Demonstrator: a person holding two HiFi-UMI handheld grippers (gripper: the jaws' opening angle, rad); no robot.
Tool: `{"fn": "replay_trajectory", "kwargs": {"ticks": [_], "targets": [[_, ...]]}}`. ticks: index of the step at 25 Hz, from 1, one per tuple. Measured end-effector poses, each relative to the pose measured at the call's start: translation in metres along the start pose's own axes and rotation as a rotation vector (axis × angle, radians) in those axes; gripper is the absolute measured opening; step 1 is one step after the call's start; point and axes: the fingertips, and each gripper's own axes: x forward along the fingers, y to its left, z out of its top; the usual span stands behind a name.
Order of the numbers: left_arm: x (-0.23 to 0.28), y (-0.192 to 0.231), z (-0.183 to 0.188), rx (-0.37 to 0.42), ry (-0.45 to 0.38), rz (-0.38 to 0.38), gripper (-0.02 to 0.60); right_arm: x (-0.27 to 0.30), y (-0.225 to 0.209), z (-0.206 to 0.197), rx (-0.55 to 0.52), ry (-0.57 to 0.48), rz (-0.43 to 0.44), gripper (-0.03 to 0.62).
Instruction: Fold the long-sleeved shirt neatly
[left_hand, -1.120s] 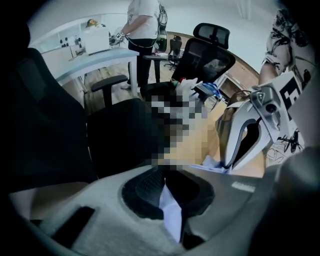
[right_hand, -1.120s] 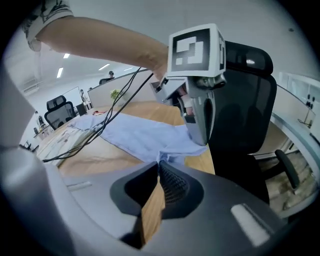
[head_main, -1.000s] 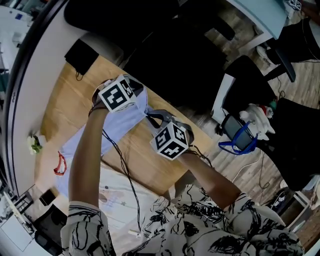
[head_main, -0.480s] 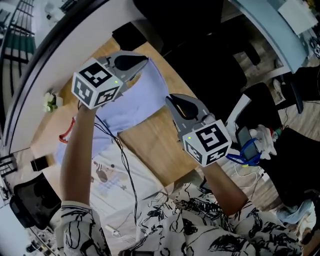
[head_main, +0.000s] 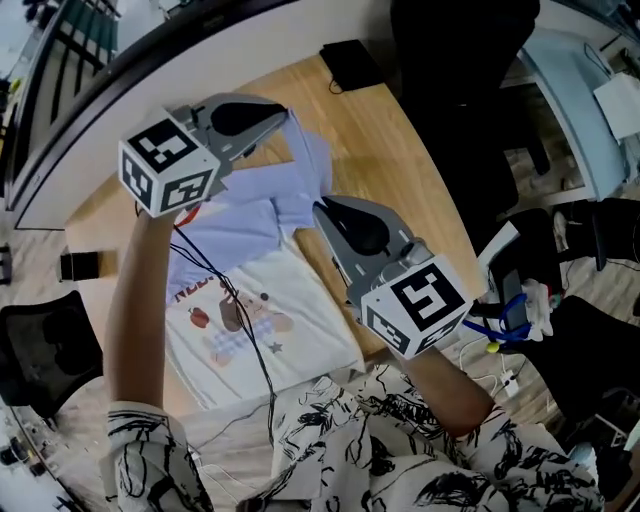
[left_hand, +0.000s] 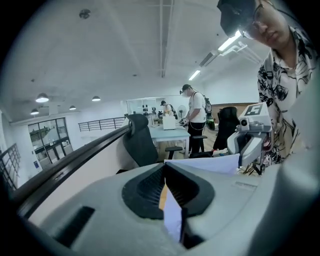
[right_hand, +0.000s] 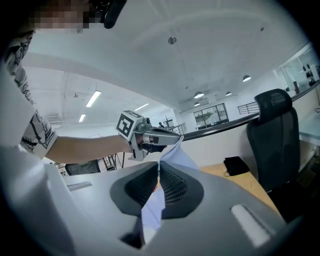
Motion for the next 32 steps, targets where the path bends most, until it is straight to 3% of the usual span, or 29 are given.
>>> {"fn": "replay_trajectory", "kwargs": {"ticks": [7,14,22,32], "targets": [[-0.129,0.006,-0.051,0.004,0.014,0.077,0.012,0.064,0.116,-0.020,-0.025,0.044,0.073,0.024],[-0.226,0.008,-0.130,-0.047,0.043,0.137,0.012,0.123,0.199,-0.065,-0.043,0.121,0.132,0.023],[-0.285,0.014,-0.233,-0.105,0.071,0.149,0.012,0.185,0.259,-0.130,-0.029,0.218,0.137,0.025],[-0.321,0.021,-0.363,-0.136,0.214,0.102,0.012,0.258,0.311,-0.224,-0.143,0.394,0.141,0.025]]}}
